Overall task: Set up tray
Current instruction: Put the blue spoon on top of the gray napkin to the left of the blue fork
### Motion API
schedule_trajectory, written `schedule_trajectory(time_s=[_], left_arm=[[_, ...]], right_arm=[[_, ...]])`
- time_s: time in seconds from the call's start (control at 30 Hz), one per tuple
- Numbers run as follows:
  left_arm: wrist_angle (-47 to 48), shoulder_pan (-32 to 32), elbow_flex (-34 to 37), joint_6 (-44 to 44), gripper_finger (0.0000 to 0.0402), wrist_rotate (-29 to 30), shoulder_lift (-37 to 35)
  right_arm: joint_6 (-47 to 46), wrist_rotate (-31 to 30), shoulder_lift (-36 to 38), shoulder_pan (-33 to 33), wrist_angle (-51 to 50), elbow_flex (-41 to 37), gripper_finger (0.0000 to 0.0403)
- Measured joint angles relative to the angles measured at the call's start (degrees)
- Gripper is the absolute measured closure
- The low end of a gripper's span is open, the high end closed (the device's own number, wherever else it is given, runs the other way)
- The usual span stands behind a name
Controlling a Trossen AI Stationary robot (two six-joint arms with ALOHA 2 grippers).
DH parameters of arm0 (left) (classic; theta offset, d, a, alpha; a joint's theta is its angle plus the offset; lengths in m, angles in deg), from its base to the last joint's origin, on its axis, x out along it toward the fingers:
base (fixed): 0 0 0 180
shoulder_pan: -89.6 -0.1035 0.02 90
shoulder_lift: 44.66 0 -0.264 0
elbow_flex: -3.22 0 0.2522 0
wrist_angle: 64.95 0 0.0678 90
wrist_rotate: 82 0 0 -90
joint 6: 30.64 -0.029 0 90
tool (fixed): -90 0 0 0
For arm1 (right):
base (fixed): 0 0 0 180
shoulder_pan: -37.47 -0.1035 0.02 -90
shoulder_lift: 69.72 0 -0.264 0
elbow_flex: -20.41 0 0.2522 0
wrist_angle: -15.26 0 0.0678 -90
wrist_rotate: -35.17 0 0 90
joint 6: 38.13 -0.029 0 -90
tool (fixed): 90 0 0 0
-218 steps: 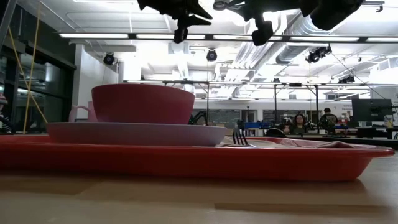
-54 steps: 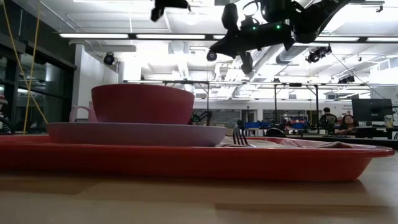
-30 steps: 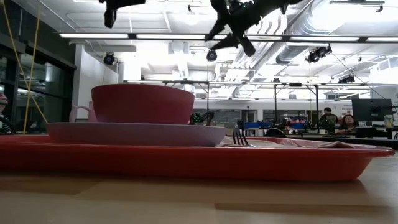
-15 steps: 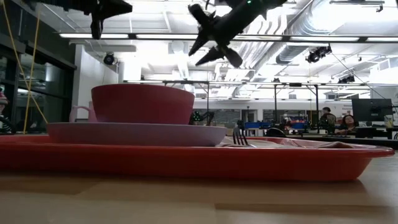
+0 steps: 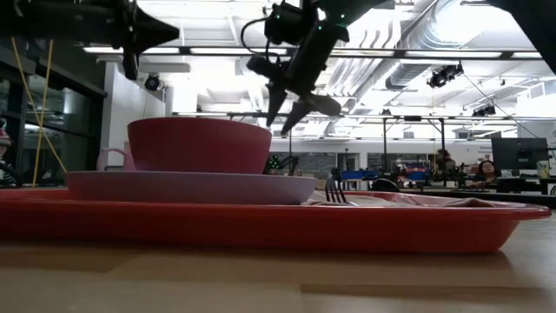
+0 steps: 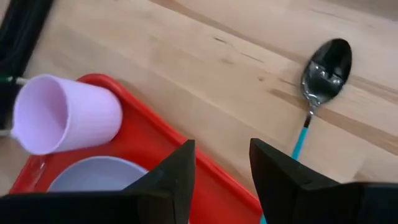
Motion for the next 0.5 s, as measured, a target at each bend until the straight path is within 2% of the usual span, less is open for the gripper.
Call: schedule_trajectory(time_s=[0.33, 0.5], left_arm=[[-1.73, -0.02, 7.15, 1.87, 0.0339, 1.07, -0.54], [-5.85, -0.02, 9.48, 2.53, 0.0339, 1.17, -0.54]], right_arm=[[-3.67, -0.93, -0.71, 2.66, -6.13, -0.63, 0.0272], [-3.67, -0.23, -2.98, 2.99, -6.52, -0.63, 0.0272]])
